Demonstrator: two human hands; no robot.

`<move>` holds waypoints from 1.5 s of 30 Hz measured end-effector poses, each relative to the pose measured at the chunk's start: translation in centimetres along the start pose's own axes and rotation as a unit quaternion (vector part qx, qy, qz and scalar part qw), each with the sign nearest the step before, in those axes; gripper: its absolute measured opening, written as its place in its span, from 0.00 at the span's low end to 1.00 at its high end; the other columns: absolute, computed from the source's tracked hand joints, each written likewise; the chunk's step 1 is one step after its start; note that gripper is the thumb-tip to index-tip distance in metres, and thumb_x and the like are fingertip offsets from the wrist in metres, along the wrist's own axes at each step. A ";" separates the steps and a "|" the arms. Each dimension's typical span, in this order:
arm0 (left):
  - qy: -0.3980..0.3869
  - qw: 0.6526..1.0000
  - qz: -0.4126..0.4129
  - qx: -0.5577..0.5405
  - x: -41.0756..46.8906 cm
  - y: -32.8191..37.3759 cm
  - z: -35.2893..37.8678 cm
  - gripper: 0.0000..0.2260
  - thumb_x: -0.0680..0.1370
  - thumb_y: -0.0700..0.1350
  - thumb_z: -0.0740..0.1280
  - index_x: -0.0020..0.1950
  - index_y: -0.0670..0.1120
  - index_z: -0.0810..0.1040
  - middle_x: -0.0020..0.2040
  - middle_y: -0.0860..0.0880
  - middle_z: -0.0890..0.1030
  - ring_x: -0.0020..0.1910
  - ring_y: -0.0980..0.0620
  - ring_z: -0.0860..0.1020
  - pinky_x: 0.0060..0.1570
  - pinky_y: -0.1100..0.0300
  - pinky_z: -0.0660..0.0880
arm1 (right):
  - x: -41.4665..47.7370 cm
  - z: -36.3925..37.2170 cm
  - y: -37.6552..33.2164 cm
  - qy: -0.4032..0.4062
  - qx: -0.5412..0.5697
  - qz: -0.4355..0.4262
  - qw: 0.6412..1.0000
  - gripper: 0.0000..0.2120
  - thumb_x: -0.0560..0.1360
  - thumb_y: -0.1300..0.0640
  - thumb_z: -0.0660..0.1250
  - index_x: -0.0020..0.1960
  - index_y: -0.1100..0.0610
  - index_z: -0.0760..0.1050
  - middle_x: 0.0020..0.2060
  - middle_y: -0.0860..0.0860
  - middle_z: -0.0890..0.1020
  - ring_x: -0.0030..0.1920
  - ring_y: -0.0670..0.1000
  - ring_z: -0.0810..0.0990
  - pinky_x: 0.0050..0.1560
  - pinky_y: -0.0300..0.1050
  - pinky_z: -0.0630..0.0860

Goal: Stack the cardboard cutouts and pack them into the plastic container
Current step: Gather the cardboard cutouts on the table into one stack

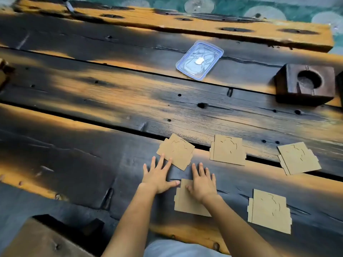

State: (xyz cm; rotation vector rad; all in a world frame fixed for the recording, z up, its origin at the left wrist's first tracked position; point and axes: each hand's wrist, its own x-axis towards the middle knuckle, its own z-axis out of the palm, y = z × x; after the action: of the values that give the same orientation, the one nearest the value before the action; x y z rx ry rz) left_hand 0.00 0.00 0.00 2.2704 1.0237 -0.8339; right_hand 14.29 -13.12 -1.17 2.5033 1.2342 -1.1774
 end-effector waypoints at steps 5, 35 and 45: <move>0.019 0.999 -0.004 -0.042 2.8 -1.8 -2.2 0.46 0.76 0.74 0.60 0.84 0.58 0.39 0.84 0.50 0.34 0.84 0.41 0.38 0.78 0.32 0.45 | 1.7 -1.8 -2.6 0.027 0.099 0.040 0.994 0.40 0.80 0.42 0.63 0.82 0.53 0.44 0.82 0.56 0.53 0.79 0.60 0.57 0.76 0.59 0.59; 0.113 0.791 -0.172 -0.577 3.4 0.7 -2.4 0.37 0.76 0.60 0.74 0.80 0.48 0.66 0.75 0.44 0.72 0.73 0.45 0.72 0.71 0.54 0.65 | 3.9 -2.5 -1.0 0.094 0.590 0.179 0.782 0.41 0.73 0.54 0.76 0.80 0.55 0.58 0.57 0.49 0.75 0.67 0.55 0.74 0.73 0.52 0.67; 0.122 0.767 -0.177 -0.605 -0.5 5.2 0.9 0.38 0.77 0.57 0.74 0.82 0.49 0.62 0.75 0.45 0.75 0.74 0.46 0.71 0.67 0.55 0.66 | -0.3 -0.9 3.5 0.105 0.523 0.159 0.831 0.38 0.73 0.53 0.75 0.78 0.55 0.61 0.67 0.54 0.78 0.68 0.58 0.75 0.71 0.55 0.70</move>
State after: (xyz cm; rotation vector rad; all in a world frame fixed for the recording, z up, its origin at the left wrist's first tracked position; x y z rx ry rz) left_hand 3.55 -3.90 0.79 1.0607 1.5148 0.1143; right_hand 17.19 -15.28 -1.08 3.4298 0.0409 -1.8380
